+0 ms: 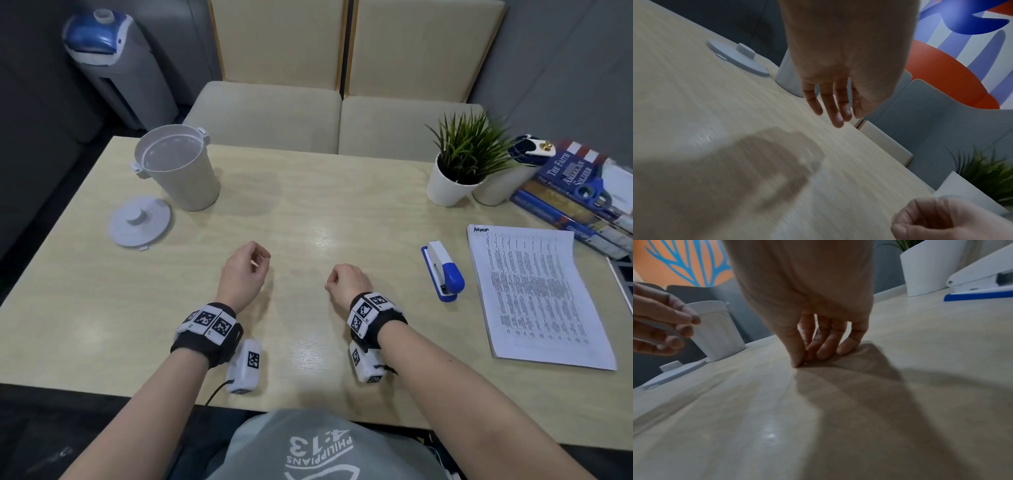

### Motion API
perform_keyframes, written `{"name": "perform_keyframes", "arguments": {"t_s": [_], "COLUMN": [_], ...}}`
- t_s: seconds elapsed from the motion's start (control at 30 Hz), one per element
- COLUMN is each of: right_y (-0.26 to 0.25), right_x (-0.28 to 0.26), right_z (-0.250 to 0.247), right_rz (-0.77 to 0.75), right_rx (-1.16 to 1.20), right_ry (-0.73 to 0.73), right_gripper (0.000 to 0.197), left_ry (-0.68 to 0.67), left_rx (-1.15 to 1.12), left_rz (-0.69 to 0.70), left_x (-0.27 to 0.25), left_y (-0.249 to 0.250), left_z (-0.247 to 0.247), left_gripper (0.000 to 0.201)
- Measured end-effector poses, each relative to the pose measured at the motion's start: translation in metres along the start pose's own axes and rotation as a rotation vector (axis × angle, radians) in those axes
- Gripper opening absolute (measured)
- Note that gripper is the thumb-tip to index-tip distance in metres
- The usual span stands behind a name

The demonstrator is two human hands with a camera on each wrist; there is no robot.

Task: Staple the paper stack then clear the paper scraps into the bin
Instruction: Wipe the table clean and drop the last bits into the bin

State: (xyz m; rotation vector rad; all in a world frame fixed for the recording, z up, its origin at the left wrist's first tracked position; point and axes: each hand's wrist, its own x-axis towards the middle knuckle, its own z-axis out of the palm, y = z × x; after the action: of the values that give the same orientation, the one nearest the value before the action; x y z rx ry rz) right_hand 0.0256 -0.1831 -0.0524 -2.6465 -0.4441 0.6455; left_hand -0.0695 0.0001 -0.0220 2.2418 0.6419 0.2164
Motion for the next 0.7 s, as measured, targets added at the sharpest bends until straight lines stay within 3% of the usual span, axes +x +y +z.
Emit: {"name": "perform_keyframes", "arguments": {"t_s": [0.27, 0.43, 0.53, 0.63, 0.7], "right_y": [-0.011, -0.005, 0.008, 0.021, 0.031], "right_x": [0.002, 0.004, 0.008, 0.008, 0.007], "right_z": [0.006, 0.004, -0.003, -0.012, -0.022], "right_rz": [-0.008, 0.004, 0.042, 0.234, 0.283], "right_rx": [-0.216, -0.154, 0.186, 0.925, 1.176], "right_ry": [-0.066, -0.135, -0.106, -0.043, -0.016], "right_gripper": [0.021, 0.020, 0.017, 0.024, 0.023], "left_ry": [-0.006, -0.018, -0.017, -0.025, -0.032], "left_rx": [0.025, 0.030, 0.036, 0.041, 0.040], "left_rz": [-0.014, -0.019, -0.026, -0.045, -0.046], "left_x": [-0.001, 0.000, 0.001, 0.002, 0.002], "left_y": [-0.005, -0.006, -0.008, -0.009, -0.009], "left_z": [-0.002, -0.002, -0.005, -0.007, -0.008], "left_gripper": [0.006, 0.007, 0.007, 0.006, 0.006]}}
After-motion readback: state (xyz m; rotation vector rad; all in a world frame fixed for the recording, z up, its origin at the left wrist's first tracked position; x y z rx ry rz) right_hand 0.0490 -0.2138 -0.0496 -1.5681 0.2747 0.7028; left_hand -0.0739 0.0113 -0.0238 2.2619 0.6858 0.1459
